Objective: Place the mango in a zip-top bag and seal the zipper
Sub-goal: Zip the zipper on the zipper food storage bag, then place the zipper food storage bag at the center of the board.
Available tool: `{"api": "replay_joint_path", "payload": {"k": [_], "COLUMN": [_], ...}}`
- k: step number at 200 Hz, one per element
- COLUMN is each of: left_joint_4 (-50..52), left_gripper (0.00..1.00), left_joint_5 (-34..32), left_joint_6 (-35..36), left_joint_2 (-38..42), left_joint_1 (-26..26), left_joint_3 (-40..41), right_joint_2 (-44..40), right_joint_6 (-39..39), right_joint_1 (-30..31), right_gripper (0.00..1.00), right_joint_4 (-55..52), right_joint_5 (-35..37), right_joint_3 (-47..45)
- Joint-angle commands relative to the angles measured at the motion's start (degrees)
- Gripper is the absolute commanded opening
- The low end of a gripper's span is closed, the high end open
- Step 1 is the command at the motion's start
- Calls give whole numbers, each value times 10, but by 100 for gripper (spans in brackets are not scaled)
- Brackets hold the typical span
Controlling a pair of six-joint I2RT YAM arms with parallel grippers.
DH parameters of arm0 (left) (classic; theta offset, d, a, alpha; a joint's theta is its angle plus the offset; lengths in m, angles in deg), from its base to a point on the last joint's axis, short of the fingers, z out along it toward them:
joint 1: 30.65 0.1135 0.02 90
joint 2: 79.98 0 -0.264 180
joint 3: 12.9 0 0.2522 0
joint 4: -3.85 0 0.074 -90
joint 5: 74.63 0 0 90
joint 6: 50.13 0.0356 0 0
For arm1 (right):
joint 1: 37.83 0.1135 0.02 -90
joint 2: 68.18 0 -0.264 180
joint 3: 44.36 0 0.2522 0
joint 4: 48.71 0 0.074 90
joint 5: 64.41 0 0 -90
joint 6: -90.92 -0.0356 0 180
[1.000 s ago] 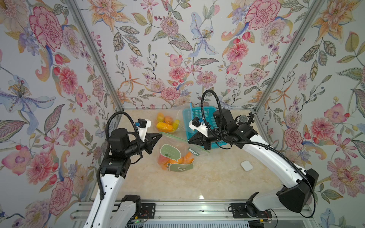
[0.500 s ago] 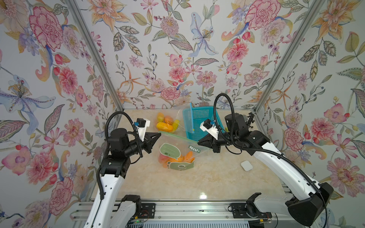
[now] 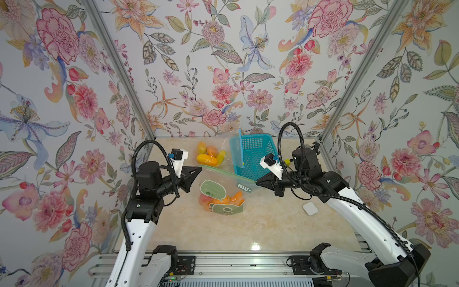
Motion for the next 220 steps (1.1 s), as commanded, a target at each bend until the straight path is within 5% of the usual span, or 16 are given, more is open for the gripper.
{"api": "replay_joint_path", "payload": {"k": [1,58,76,101,154,220], "left_joint_4": [-19,-12,-8,-18,-17,-8], "left_gripper": [0,0,0,0,0,0], "left_joint_5": [-33,-33,-26,-10,7,1], "left_joint_6": [1,3,7,1,4,8], "left_joint_2": [4,1,-7,-3,-3,5], "left_joint_1": [14,14,13,12,3,-1], "left_joint_3": [-21,-26,-20,-13,-15,-15], "right_joint_2": [-18,-36,-39,-39,67,206], "right_joint_6": [-2,-3,-20,-56,-53,-58], "right_joint_1": [-9,-13,-13,-4,117,140], "right_gripper": [5,9,36,59,69,69], "right_joint_4": [-25,-30,-16,30,52,64], "right_joint_5": [8,-2,-16,-10,87,87], "right_joint_3": [-11,-14,-8,3,97,210]}}
